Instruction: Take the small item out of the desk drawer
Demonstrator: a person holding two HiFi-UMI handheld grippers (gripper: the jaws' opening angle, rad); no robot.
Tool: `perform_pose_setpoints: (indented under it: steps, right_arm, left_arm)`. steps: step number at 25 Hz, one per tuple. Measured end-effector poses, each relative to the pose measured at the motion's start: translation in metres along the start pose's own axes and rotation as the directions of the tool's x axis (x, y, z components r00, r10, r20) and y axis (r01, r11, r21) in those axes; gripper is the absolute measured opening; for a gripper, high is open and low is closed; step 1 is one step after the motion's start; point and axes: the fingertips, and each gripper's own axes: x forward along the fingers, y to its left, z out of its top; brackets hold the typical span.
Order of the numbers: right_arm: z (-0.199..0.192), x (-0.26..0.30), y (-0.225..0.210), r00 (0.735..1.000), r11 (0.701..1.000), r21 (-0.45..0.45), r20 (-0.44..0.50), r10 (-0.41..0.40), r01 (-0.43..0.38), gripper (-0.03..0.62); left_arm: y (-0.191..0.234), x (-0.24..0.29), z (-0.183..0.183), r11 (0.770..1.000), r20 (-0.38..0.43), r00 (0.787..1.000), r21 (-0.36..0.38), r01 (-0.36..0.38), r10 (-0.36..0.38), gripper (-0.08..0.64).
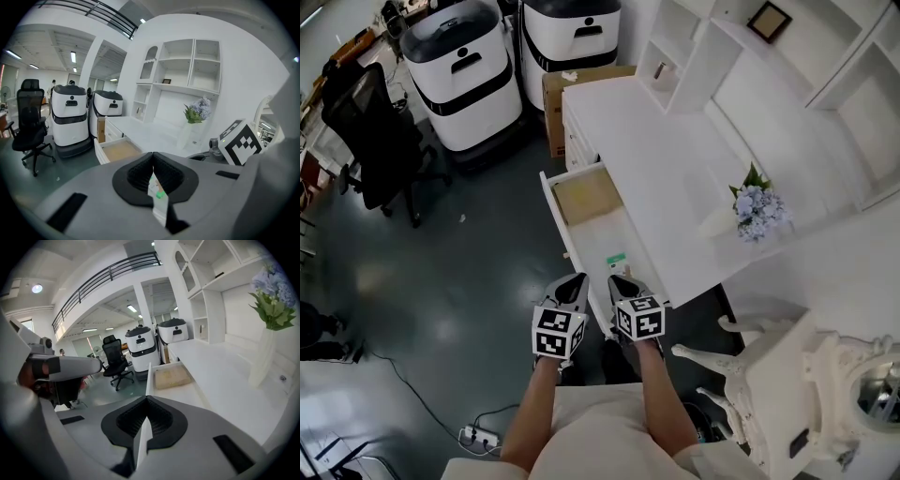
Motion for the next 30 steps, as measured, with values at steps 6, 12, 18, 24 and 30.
perform_pose_setpoints:
  steps: [6,12,18,24,30]
  right_arm:
    - [0.002,-0.012,-0.029,0.998,0.997,0.034,0.013,-0.069,0.069,0.021]
    - [-0.004,-0.02,-0.04,0.995,0.994,0.061,0.016,-0.094,0.093,0.021]
    - [-0.008,-0.024,-0.045,0.995,0.993,0.067,0.017,-0.1,0.098,0.086]
    - [-0.013,-0.026,-0.05,0.992,0.991,0.059,0.005,-0.123,0.122,0.103]
    - [-0.013,-0.014,-0.05,0.999,0.997,0.069,0.002,-0.047,0.047,0.161]
  left_arm:
    - [-0.009,0.004,0.0,1.0,-0.002,1.0,0.011,0.011,-0.011,0.017]
    - [-0.01,0.004,0.0,1.0,-0.001,1.0,0.017,0.012,-0.012,0.017]
    - [-0.014,0.006,-0.001,1.0,-0.004,1.0,0.02,0.02,-0.02,0.017]
    - [-0.016,0.004,-0.001,1.0,-0.002,1.0,0.018,0.019,-0.019,0.017]
    - [-0.022,0.005,0.007,0.999,0.013,1.0,0.027,0.017,-0.017,0.017]
